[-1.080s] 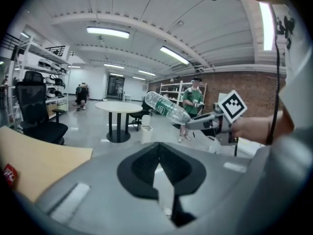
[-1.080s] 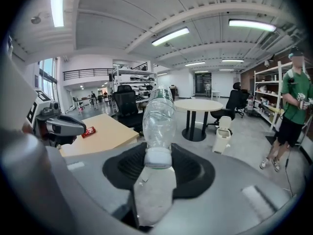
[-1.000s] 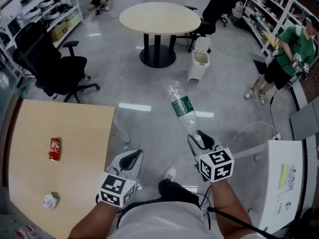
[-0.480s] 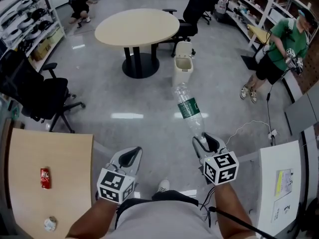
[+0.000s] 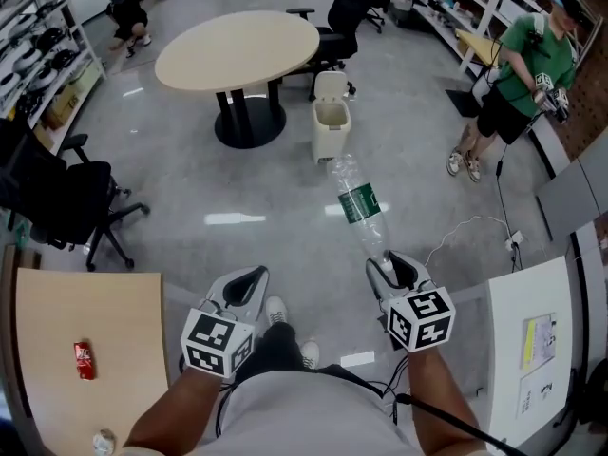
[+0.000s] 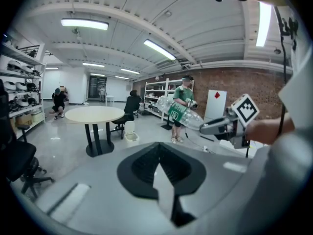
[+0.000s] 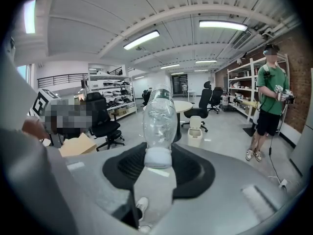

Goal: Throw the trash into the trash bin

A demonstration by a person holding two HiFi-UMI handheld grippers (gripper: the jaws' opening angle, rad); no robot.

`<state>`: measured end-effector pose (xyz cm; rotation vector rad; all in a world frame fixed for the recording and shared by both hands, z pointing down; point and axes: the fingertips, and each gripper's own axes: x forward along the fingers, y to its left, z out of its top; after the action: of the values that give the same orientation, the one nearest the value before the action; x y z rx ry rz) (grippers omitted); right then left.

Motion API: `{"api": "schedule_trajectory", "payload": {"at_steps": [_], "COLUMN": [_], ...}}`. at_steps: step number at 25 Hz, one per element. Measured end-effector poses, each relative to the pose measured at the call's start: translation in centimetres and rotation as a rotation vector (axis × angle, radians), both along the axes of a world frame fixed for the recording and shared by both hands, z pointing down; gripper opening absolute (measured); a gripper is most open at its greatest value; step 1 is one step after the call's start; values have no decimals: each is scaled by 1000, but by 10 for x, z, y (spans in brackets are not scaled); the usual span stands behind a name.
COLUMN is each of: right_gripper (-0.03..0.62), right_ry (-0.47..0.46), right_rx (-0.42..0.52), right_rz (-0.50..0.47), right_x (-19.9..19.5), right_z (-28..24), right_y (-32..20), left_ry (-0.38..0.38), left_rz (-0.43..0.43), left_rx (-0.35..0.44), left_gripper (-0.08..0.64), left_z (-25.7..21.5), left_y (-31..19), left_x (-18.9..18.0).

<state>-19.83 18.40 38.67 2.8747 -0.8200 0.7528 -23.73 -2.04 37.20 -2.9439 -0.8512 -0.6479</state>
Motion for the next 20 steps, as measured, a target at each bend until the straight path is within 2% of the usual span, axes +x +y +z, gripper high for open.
{"api": "schedule_trajectory", "payload": {"at_steps": [10, 20], "right_gripper": [158, 158], "right_ry": [-25, -37], "right_rx": [-18, -32], "right_rz": [55, 103], "right_x": [36, 111], "right_z": [14, 27], "right_y": [20, 23], "left_ry": [-11, -22], "left_rz": [49, 72], "left_rx": [-14, -22], "left_gripper": [8, 8], "left_z": [11, 23], "left_y": [17, 12], "left_x": [56, 141]}}
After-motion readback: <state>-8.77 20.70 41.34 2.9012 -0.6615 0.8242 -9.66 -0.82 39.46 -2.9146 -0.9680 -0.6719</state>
